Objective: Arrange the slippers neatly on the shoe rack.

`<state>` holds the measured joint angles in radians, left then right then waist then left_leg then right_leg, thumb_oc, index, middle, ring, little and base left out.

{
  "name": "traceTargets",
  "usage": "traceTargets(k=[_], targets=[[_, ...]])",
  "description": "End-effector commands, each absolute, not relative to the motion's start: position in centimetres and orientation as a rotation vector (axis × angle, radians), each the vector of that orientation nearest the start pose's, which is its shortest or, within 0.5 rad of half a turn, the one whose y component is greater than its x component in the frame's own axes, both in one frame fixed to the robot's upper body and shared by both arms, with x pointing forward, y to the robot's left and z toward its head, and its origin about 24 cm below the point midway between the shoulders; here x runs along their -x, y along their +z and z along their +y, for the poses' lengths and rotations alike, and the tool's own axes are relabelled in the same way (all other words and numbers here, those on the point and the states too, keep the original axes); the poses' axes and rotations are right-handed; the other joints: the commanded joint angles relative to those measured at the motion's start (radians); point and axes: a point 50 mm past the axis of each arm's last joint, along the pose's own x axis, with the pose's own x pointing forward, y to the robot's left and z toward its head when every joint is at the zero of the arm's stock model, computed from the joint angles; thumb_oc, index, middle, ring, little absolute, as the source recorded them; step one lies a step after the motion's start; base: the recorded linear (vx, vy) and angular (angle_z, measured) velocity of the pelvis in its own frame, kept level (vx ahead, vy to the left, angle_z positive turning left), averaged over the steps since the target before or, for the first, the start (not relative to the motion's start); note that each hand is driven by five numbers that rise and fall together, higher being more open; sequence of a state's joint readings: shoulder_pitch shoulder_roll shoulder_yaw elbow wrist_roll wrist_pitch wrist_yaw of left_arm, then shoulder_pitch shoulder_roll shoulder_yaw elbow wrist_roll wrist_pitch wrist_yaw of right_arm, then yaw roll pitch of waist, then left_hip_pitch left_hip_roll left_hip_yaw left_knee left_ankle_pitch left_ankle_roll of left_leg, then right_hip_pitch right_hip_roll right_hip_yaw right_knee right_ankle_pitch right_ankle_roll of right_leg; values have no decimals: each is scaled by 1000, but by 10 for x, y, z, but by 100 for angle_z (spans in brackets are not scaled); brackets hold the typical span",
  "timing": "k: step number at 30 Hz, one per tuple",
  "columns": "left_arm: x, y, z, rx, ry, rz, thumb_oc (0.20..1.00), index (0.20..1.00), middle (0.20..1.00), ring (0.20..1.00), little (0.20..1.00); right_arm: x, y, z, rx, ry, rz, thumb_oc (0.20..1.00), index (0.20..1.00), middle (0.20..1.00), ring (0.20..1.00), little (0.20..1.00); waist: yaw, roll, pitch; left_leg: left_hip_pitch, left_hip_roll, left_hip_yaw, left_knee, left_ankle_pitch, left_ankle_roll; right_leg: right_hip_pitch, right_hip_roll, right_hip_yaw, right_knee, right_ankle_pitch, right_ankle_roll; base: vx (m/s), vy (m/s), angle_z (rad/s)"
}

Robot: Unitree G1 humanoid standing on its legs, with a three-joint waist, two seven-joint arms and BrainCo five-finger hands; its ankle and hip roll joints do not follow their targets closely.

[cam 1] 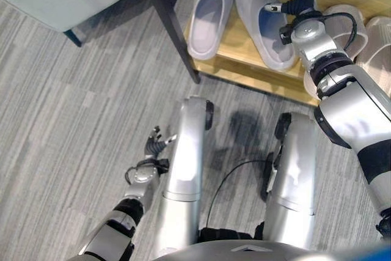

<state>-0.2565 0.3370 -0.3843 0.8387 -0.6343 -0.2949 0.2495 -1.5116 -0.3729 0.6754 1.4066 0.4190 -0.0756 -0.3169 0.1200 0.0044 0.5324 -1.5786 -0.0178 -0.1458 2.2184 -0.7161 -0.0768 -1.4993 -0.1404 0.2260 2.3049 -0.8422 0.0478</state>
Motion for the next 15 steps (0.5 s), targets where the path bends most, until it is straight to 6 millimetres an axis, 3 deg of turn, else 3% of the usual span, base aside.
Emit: traceTargets(k=[1,11,15], targets=[[-272,-32,197,-14,163,251,1000,1000,1000,1000,1000,-427,306,-169,474,-309,-371,1000,1000,1000,1000,1000,49,-10,-12,9,8,-37,94,-110,65,82,-13,136,122,130,-128,-29,44,-3],[-266,-35,205,-1,212,263,1000,1000,1000,1000,1000,-423,284,-133,391,-180,-455,1000,1000,1000,1000,1000,8,-32,-12,9,19,-35,89,-106,64,72,1,150,118,138,-130,-13,17,-4],[-265,-37,204,9,222,269,1000,1000,1000,1000,1000,-420,281,-128,345,-175,-480,1000,1000,1000,1000,1000,-2,-35,-12,9,22,-34,88,-106,64,69,5,153,118,138,-131,-10,9,-5]])
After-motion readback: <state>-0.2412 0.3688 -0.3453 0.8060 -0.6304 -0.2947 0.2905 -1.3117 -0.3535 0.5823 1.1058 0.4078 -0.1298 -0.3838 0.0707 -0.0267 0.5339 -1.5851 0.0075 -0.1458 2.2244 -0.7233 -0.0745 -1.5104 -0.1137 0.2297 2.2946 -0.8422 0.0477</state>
